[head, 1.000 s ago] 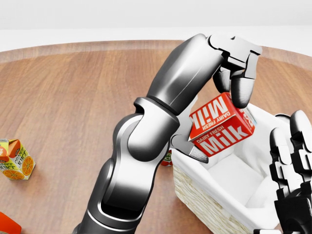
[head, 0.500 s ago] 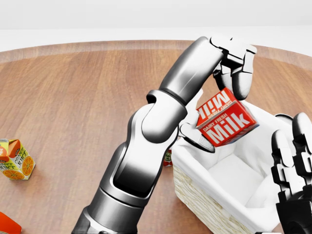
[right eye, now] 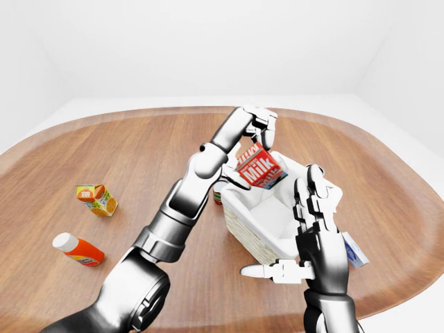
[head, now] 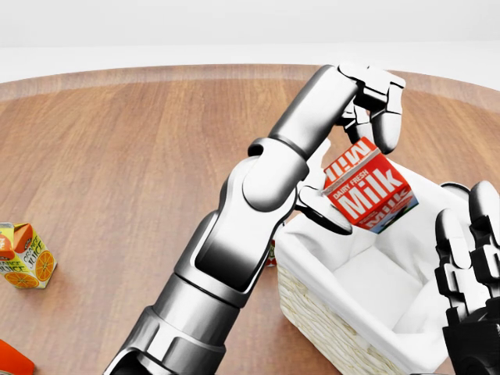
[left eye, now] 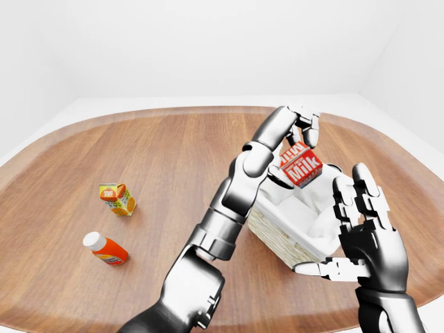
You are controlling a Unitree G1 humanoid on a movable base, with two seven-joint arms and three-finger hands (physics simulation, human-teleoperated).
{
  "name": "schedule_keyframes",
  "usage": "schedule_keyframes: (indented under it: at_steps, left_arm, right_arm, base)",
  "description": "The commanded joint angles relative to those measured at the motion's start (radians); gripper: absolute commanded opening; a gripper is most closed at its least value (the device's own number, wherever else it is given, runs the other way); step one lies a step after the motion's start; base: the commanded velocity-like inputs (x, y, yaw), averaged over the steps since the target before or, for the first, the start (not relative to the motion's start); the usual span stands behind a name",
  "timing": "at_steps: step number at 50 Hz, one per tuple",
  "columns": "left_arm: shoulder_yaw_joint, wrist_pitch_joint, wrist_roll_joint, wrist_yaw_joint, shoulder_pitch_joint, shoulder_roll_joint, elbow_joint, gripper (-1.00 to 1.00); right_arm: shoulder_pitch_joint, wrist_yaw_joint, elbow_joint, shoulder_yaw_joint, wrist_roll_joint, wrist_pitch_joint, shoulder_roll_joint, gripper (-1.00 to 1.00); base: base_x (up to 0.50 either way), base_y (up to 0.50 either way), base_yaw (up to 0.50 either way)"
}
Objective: Pick the milk and place it in the basket.
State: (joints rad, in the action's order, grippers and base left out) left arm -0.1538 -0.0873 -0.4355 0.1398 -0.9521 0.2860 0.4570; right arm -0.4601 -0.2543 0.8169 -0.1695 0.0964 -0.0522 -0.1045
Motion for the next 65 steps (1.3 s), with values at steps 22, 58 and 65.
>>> schedule_keyframes:
  at_steps: [22, 58, 65]
  left_arm:
    - [0.023, 0.0, 0.09, -0.079, -0.091, 0.028, 0.233, -1.0]
    - [0.047, 0.062, 0.139, -0.135, -0.178, 0.057, 0.449, -1.0]
    - [0.059, 0.101, 0.145, -0.147, -0.209, 0.056, 0.53, -1.0]
  right_arm:
    - [-0.002, 0.005, -0.007, 0.005, 0.0, 0.005, 0.006, 1.0]
    - [-0.017, 0.01, -0.005, 0.029, -0.007, 0.018, 0.009, 1.0]
    - [-0.019, 0.01, -0.006, 0.025, -0.002, 0.02, 0.01, 1.0]
  base:
    - [0.0, 0.0, 0.0]
    - [0.0, 0.0, 0.0]
    - [0.0, 0.0, 0.0]
